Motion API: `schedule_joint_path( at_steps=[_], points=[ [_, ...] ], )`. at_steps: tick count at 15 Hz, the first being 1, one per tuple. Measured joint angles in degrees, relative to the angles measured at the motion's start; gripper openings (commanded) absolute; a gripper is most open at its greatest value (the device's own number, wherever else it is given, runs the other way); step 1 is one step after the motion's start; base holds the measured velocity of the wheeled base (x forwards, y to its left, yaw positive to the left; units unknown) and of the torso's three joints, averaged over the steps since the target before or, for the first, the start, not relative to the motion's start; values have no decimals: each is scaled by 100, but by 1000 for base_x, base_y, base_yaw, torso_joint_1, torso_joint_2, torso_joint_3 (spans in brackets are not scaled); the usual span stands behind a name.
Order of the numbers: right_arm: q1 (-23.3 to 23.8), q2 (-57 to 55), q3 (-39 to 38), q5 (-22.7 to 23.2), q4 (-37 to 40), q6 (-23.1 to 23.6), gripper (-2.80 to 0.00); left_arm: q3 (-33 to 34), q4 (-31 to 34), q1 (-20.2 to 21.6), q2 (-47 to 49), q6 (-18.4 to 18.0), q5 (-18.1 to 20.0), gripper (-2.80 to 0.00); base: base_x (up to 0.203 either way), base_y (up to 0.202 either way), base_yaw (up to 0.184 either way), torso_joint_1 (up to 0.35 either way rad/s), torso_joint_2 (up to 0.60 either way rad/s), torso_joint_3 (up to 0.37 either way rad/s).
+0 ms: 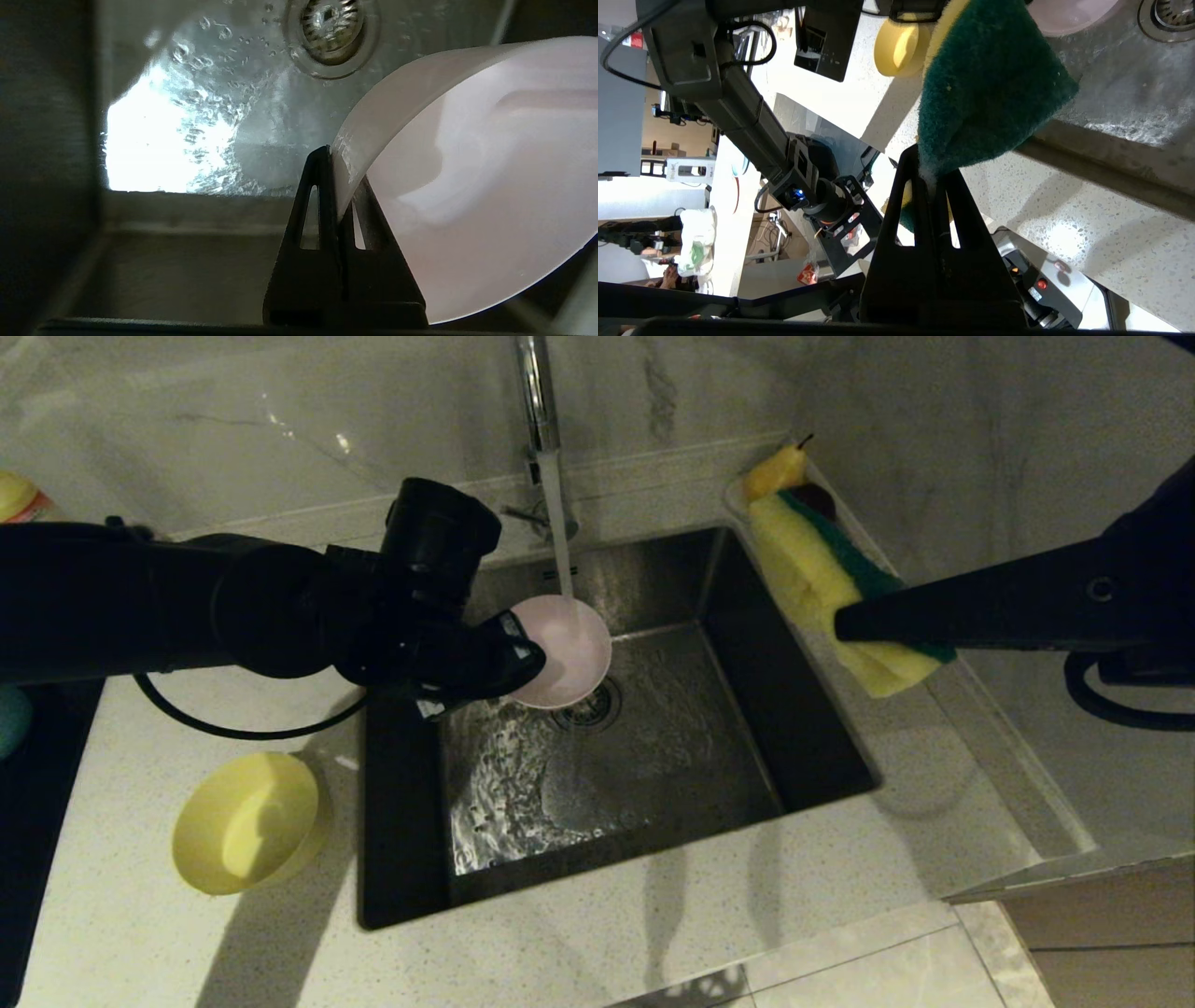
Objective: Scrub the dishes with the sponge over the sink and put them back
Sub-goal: Rinse the bowl
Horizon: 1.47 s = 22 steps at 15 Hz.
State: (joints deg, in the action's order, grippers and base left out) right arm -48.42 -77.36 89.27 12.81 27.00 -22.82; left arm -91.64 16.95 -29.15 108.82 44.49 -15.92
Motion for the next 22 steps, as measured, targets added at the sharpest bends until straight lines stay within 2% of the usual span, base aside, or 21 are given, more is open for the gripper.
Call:
schedule_joint_path(
  at_steps=[2, 7, 17, 20, 22],
  points=[
    [-2, -1, -19, 2, 0, 0, -280, -209, 17, 54, 96, 126, 116, -280, 0, 0, 0, 0, 0, 0],
    [2, -6, -158, 0, -118, -3, -280, -364, 21, 74, 238, 212, 139, -280, 0, 0, 0, 0, 0, 0],
    [2, 103, -265, -11, -123, 0, -280, -187, 247, 66, 102, 252, 145, -280, 0, 0, 0, 0, 0, 0],
    [2, 115, -265, -20, -127, 2, -280, -97, 242, 69, 27, 305, 403, -280, 0, 0, 0, 0, 0, 0],
    [11, 116, -234, -24, -132, 0, -280, -82, 254, 69, -34, 429, 433, -280, 0, 0, 0, 0, 0, 0]
  ],
)
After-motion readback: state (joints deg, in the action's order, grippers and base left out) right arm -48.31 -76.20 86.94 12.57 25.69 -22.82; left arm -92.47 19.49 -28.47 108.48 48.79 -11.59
